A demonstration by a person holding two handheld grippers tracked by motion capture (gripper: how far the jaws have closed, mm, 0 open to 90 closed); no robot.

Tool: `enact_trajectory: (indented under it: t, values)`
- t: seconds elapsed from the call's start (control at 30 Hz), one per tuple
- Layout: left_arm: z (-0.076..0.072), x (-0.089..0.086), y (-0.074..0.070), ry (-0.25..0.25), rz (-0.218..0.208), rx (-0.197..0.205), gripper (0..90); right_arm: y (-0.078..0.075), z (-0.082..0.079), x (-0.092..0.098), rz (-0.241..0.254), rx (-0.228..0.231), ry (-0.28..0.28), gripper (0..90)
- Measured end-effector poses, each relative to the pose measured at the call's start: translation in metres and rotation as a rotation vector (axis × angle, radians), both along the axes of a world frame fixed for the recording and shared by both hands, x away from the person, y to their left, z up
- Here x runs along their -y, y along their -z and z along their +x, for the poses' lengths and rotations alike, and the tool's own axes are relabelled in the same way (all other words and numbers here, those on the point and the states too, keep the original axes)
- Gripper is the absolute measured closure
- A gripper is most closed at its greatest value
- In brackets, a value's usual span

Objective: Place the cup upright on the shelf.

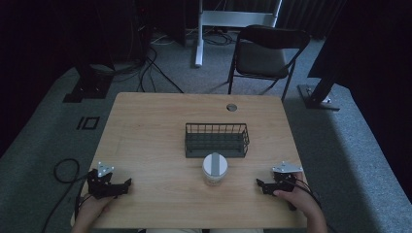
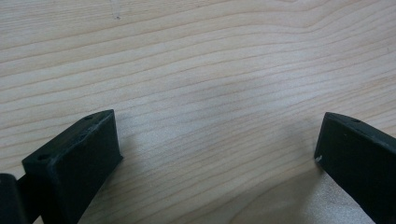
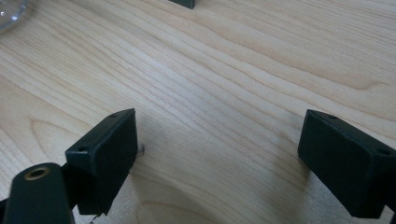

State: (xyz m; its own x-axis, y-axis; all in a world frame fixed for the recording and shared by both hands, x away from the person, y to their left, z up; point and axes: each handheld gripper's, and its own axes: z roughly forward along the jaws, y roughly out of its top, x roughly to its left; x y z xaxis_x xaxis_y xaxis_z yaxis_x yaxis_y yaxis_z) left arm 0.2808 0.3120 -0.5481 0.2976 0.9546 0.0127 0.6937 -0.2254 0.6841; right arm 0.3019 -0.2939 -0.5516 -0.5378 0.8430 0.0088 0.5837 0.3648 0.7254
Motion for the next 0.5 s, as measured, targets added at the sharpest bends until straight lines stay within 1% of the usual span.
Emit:
enact_trajectory:
  t: [0.13, 0.37, 0.5]
  values:
    - [0.0001, 0.0, 0.0, -0.002, -0.001, -0.001, 0.2, 0.0, 0.0024, 0.0006, -0.002, 0.001, 0.011, 11.5]
    - [0.0001, 0.0, 0.0001, -0.002, -0.001, 0.001, 0.2, -0.0001, 0.0028, 0.0008, -0.002, 0.001, 0.007, 11.4]
    - [-0.0003, -0.0011, 0.0001, 0.009, -0.001, 0.001, 0.2, 0.0, 0.0031, 0.001, -0.001, 0.001, 0.001, 11.4]
